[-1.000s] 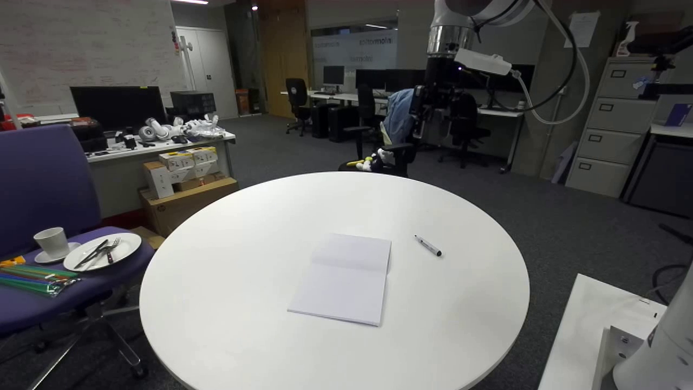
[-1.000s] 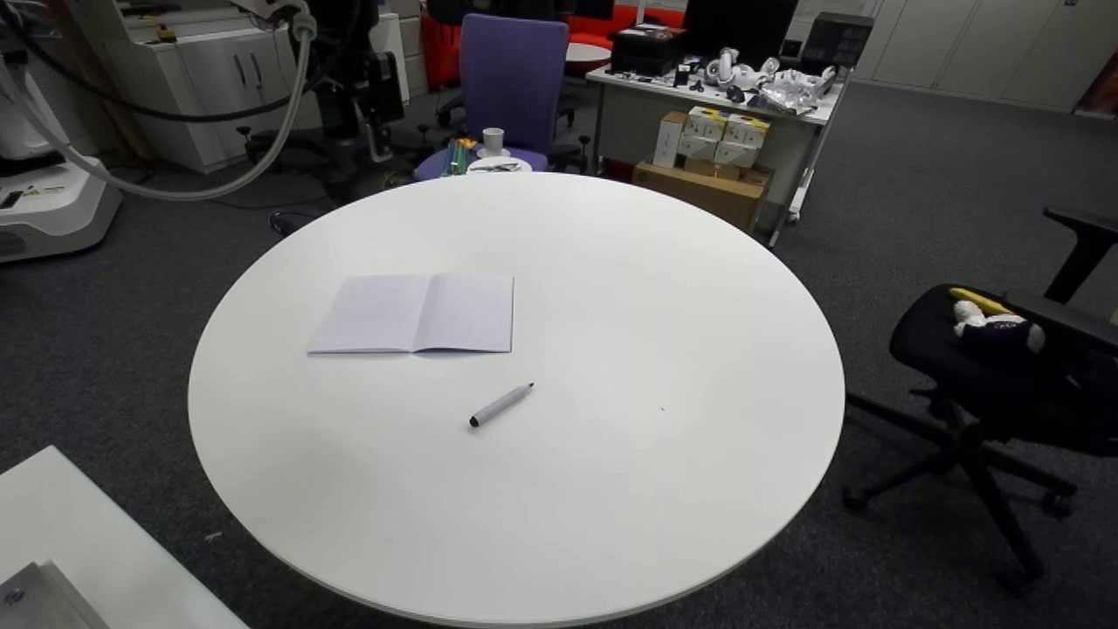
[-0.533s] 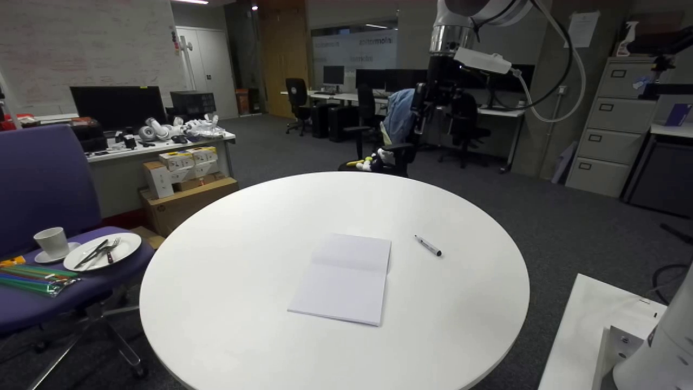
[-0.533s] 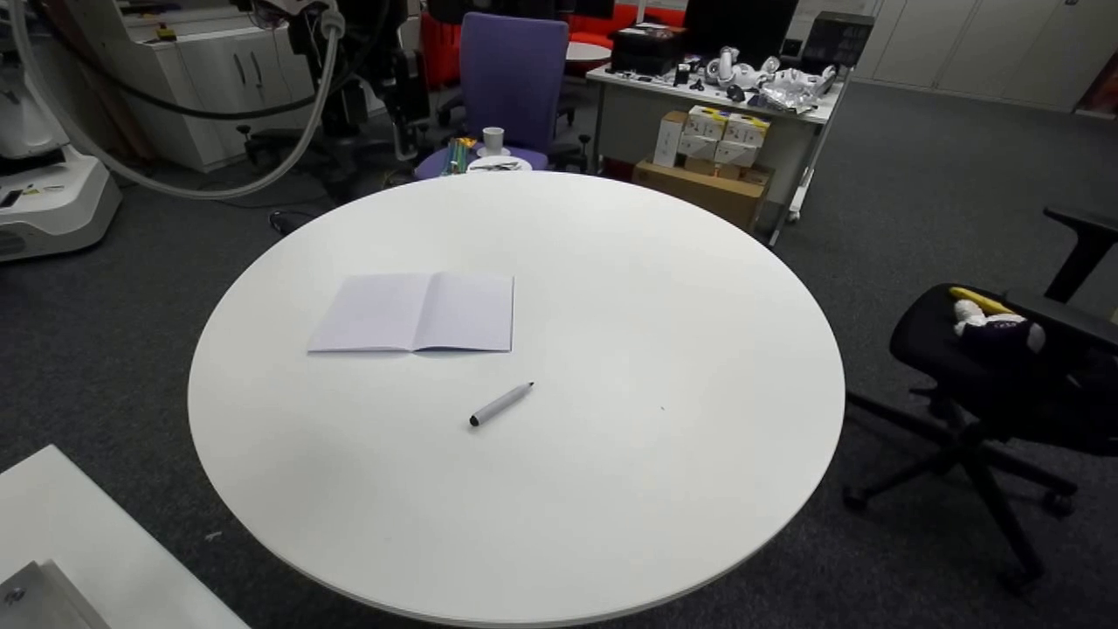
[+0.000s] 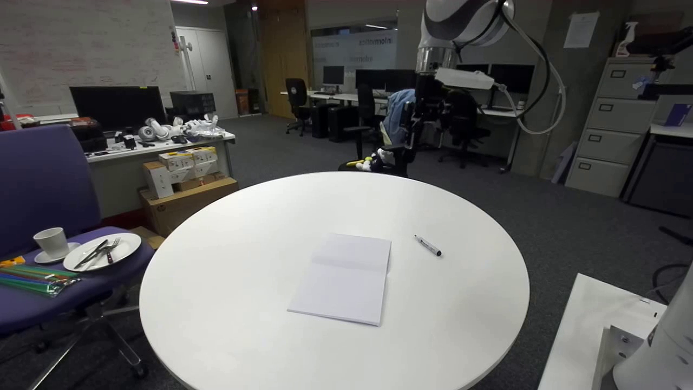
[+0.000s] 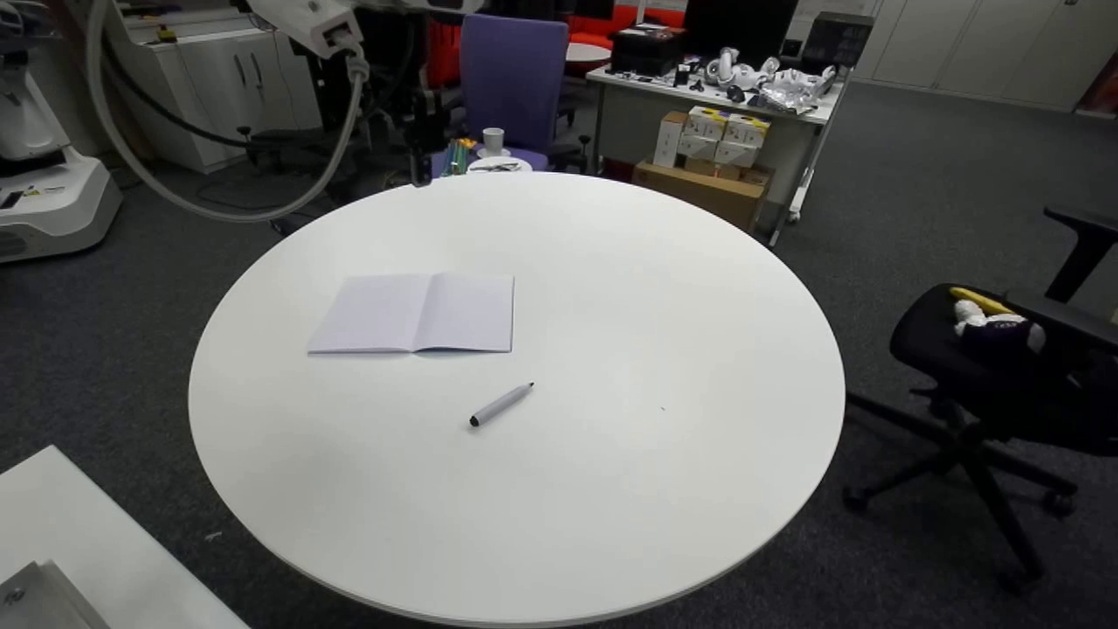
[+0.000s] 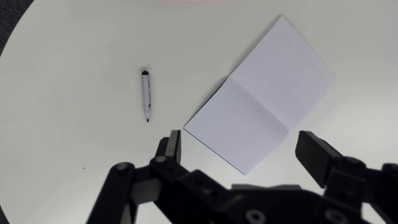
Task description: Put the marker on the book
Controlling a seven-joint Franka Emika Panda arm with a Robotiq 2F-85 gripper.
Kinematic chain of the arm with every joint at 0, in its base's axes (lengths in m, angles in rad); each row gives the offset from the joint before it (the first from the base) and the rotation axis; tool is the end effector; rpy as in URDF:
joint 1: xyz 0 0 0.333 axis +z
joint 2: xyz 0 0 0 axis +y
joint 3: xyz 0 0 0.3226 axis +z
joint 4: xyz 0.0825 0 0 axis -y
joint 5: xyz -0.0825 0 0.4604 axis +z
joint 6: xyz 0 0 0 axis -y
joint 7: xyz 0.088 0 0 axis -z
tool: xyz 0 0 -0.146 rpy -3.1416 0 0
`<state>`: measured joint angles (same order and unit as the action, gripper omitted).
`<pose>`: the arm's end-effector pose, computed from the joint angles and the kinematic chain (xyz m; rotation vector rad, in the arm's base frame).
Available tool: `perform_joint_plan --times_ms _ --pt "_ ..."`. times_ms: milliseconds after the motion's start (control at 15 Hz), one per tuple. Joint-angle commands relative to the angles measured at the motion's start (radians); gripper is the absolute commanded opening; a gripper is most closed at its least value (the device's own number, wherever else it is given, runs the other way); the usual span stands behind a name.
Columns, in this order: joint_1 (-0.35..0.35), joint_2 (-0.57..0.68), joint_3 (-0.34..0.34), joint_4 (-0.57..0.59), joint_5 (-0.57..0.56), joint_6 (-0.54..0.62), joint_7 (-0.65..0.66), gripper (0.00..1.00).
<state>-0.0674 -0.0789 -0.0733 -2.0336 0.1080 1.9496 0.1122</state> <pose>0.5977 -0.0738 0.4192 -3.0030 0.4430 0.0060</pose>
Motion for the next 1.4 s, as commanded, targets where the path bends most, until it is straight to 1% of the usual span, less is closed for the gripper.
perform_joint_plan --times_ms 0,267,467,600,867,1133,1267,1333 --pt "-0.008 0.174 -0.005 0.125 -0.008 0.060 0.054 1.00" --pt "-0.003 0.356 -0.018 0.239 -0.033 0.126 0.101 1.00" --pt "0.005 0.468 -0.032 0.318 -0.086 0.124 0.127 1.00" --pt "0.006 0.520 -0.040 0.343 -0.122 0.110 0.122 1.00" --pt "-0.003 0.570 -0.049 0.332 -0.150 0.124 0.098 1.00" --pt "-0.022 0.598 -0.057 0.322 -0.130 0.126 0.085 1.00" --pt "-0.032 0.605 -0.060 0.331 -0.146 0.076 0.044 1.00" --pt "-0.018 0.605 -0.058 0.312 -0.135 0.121 0.084 1.00"
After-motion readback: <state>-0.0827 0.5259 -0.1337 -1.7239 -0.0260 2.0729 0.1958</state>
